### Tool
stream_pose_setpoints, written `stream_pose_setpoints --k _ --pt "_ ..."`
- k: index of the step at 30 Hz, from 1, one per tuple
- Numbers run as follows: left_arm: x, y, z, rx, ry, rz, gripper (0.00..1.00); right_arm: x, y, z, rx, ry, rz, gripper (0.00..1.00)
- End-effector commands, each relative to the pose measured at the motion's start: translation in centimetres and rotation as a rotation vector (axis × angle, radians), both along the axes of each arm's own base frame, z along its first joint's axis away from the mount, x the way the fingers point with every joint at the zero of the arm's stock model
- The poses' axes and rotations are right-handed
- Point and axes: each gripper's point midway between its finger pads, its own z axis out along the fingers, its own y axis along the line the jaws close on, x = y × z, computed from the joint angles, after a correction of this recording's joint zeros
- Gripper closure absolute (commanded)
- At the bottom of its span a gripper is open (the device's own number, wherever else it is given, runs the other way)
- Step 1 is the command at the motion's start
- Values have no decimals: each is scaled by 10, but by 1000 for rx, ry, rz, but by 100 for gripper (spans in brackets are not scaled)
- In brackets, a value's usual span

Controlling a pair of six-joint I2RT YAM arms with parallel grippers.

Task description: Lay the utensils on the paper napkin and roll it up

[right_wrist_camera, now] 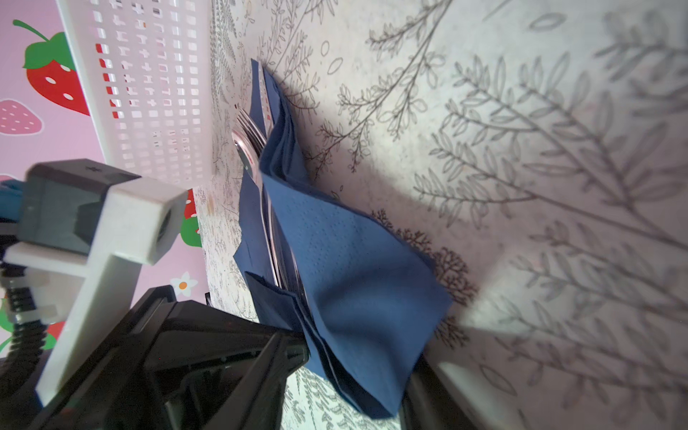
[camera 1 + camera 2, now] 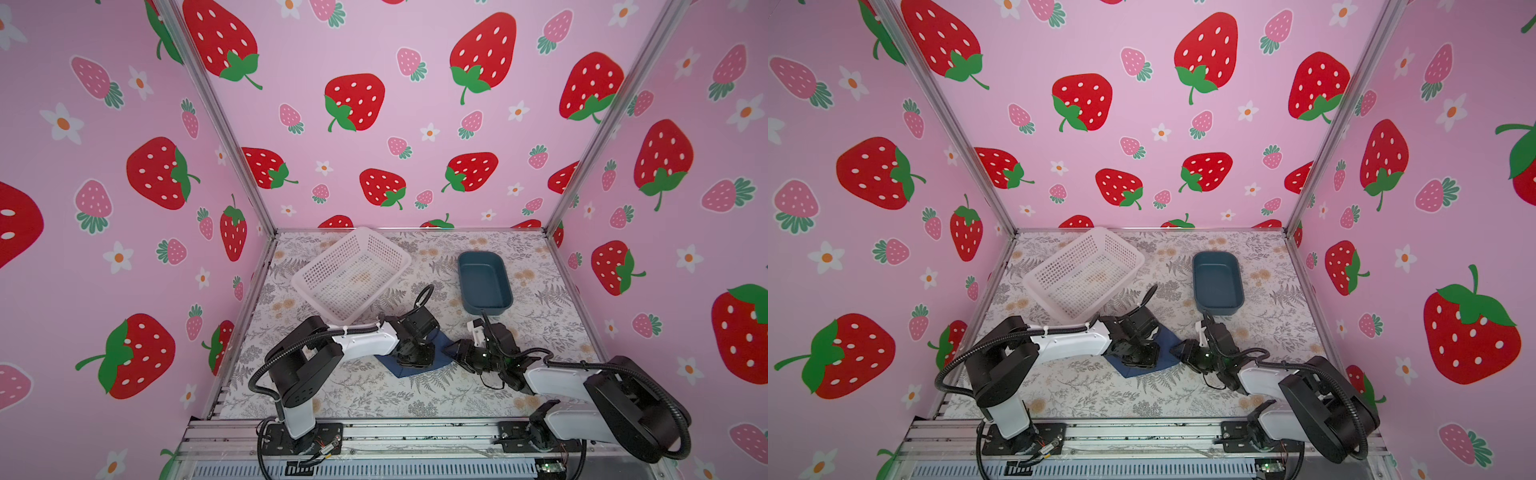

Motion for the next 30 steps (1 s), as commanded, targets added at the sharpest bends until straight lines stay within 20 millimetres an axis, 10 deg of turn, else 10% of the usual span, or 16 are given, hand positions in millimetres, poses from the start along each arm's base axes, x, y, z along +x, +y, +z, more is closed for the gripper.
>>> stream_pose_setpoints --k 1,14,30 --pt "3 -4 10 -5 -22 -8 92 17 10 16 45 -66 6 51" --pt "3 -2 11 -1 -29 -5 92 24 8 40 111 -181 57 52" --pt "4 -1 12 5 -34 -6 93 34 -48 6 -265 -129 -121 45"
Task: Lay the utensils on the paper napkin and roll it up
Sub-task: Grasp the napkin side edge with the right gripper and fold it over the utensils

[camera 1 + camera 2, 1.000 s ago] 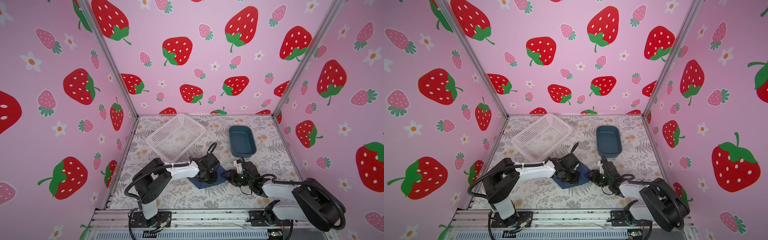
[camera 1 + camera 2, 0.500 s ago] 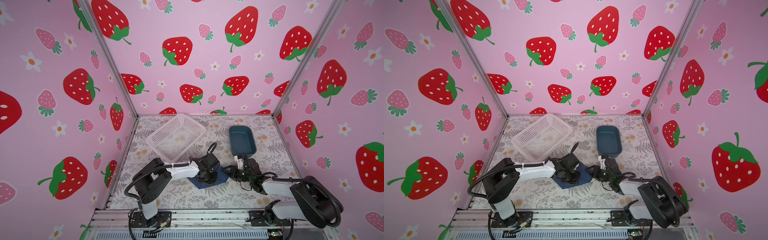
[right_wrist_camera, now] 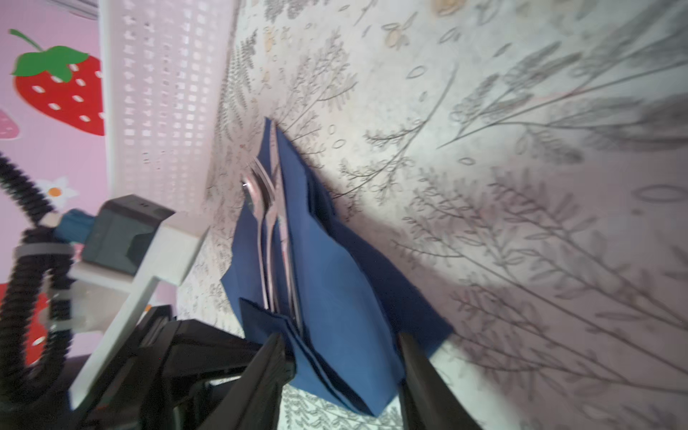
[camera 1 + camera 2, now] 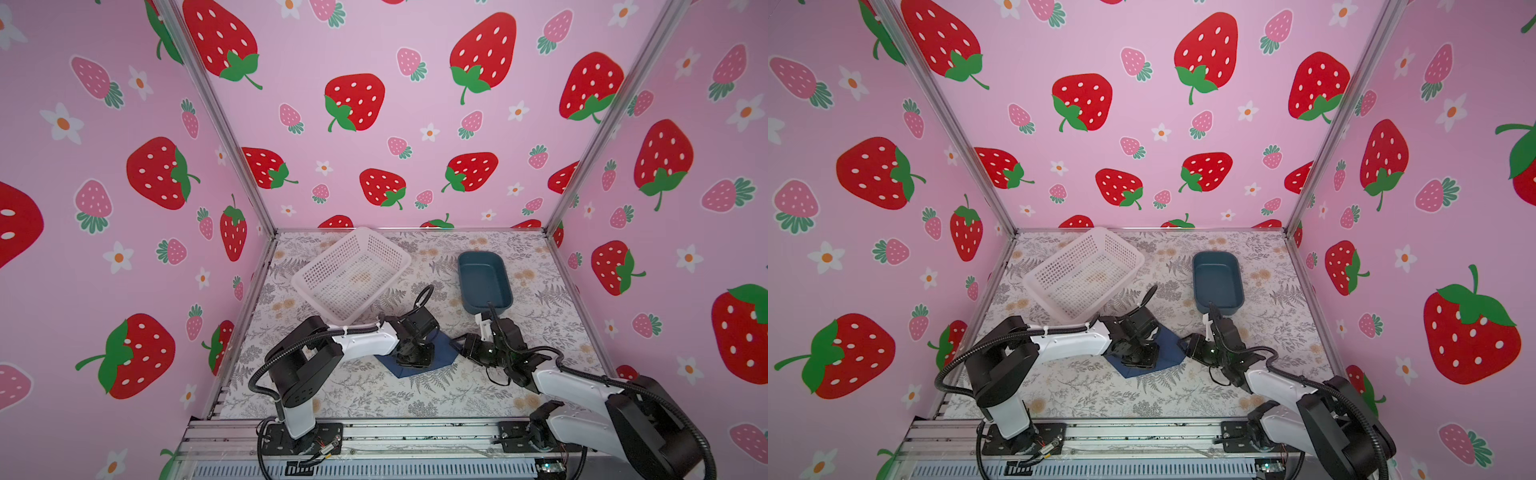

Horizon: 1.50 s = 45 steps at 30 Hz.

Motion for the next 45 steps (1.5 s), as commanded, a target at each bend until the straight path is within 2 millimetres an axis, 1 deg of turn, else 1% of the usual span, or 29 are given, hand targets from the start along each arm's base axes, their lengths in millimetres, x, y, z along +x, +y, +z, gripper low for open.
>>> stream_pose_setpoints --k 1,4,8,16,20,23,30,37,41,45 --pt "5 -3 13 -4 -38 -5 93 12 -20 -8 -147 -4 -76 45" --pt "6 -4 12 -5 -37 -4 92 13 -23 -13 -192 10 -70 44" --pt "6 -3 13 -3 -37 -8 93 7 -19 -24 -199 50 -31 44" --pt "6 -3 13 -1 -36 -7 93 -15 1 -41 -171 123 91 47" --pt "6 -3 14 -2 -38 -9 93 -28 7 -44 -146 148 114 48" --pt "6 -4 14 -2 -37 -9 93 -35 9 -44 -113 160 133 48" --pt "6 -4 14 -4 -39 -9 93 -50 20 -29 20 166 181 48" --pt "6 -4 15 -6 -39 -9 93 -60 19 -27 81 191 168 47" --pt "6 -4 14 -5 -38 -9 93 -55 23 -22 131 195 135 47" --pt "6 -5 14 -9 -37 -6 93 -36 28 -13 153 151 84 47"
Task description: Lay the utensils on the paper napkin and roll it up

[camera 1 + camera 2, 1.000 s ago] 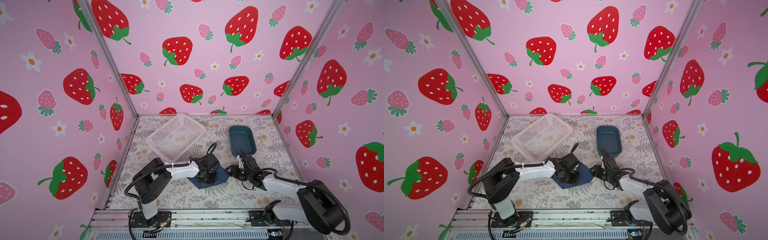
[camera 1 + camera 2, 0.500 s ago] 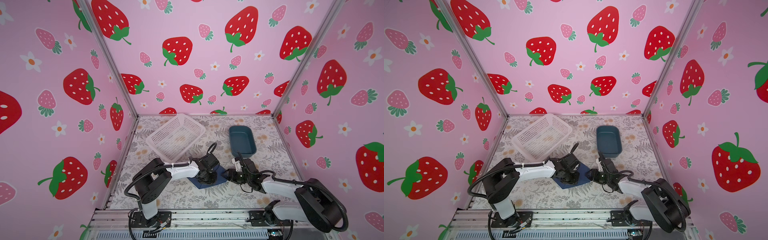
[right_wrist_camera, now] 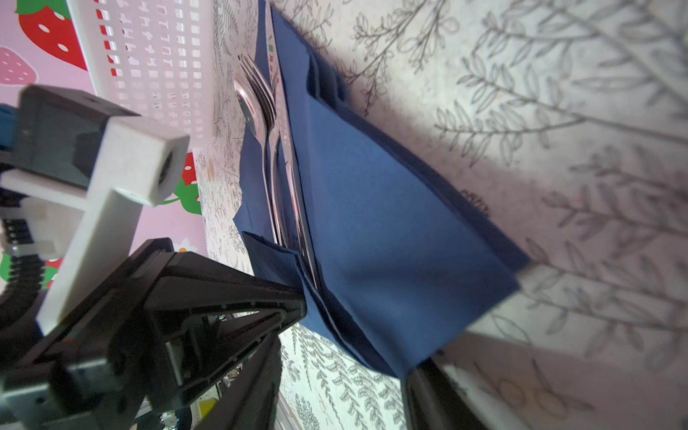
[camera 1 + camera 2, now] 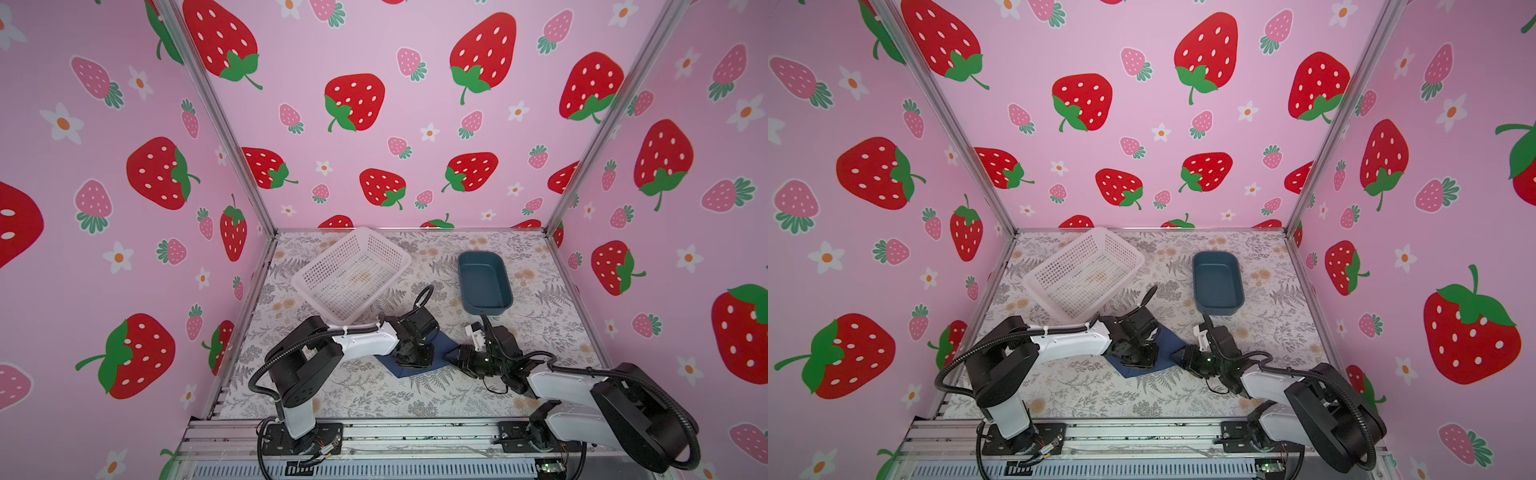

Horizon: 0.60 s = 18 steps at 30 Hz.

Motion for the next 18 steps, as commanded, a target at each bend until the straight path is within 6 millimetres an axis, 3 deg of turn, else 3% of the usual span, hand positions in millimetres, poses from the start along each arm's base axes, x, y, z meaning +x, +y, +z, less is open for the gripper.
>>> stream_pose_setpoints --k 1,9,14,18 --pt "6 -7 15 -19 -34 -6 93 14 3 4 20 -4 -68 47" --pt "6 -6 15 -11 -34 -9 93 47 10 25 50 -111 -96 47" --pt "6 -6 15 -12 -32 -7 93 55 11 35 91 -148 -85 47" --pt "6 -5 15 -12 -35 -7 93 52 13 36 91 -165 -42 48"
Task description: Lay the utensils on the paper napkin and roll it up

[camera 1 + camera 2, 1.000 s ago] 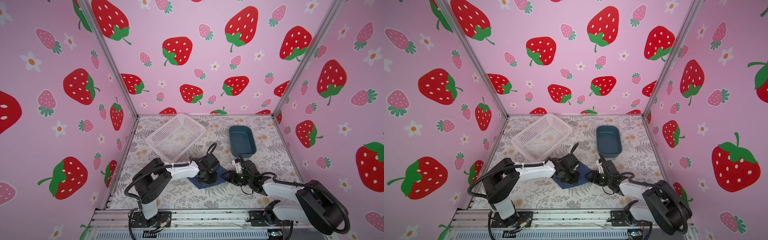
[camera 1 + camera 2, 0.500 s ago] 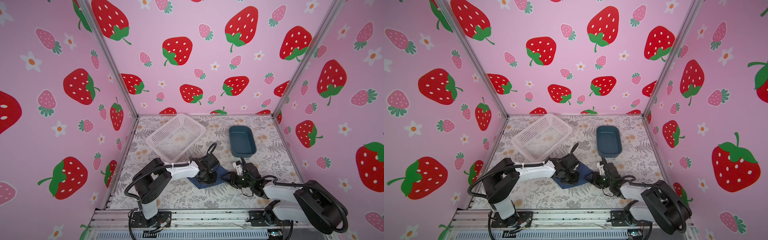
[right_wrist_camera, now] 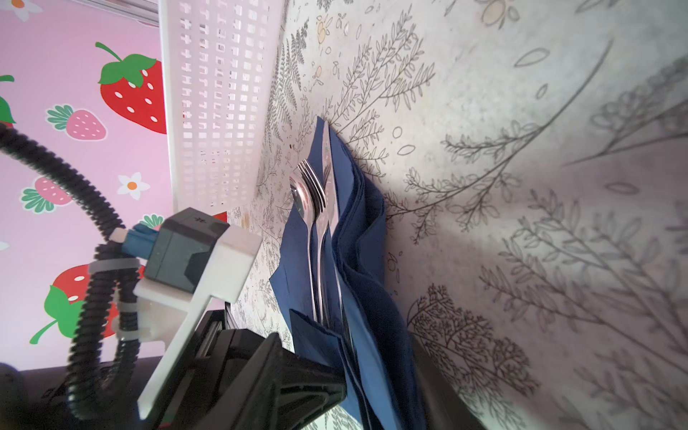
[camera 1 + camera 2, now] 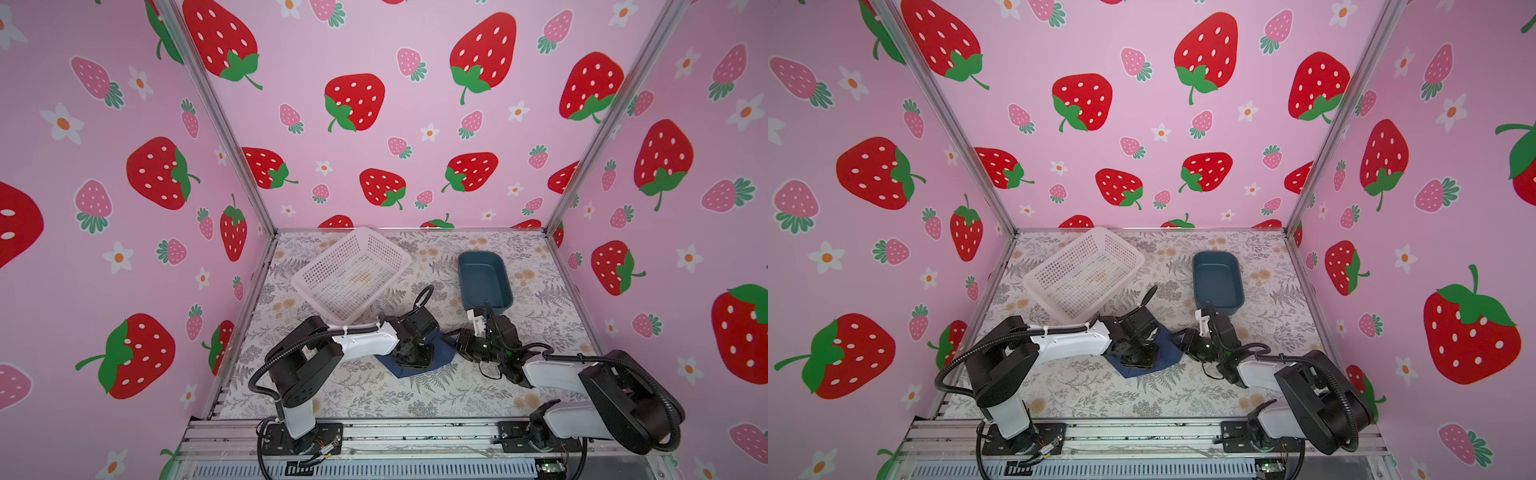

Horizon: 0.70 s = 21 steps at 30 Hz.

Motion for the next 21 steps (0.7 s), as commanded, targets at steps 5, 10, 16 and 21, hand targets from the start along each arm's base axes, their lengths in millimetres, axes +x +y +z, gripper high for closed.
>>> stream_pose_setpoints --k 5,10,16,21 --pt "7 -7 17 -18 -39 -6 93 -11 2 -5 -42 -30 104 48" --pt "8 -7 18 -19 -40 -5 93 -22 -5 -18 -87 -13 133 48" --pt "8 -8 18 -19 -39 -7 93 -26 -4 -27 -110 0 169 48" --pt "8 -6 18 -17 -42 -4 93 -24 -14 -38 -177 9 143 48"
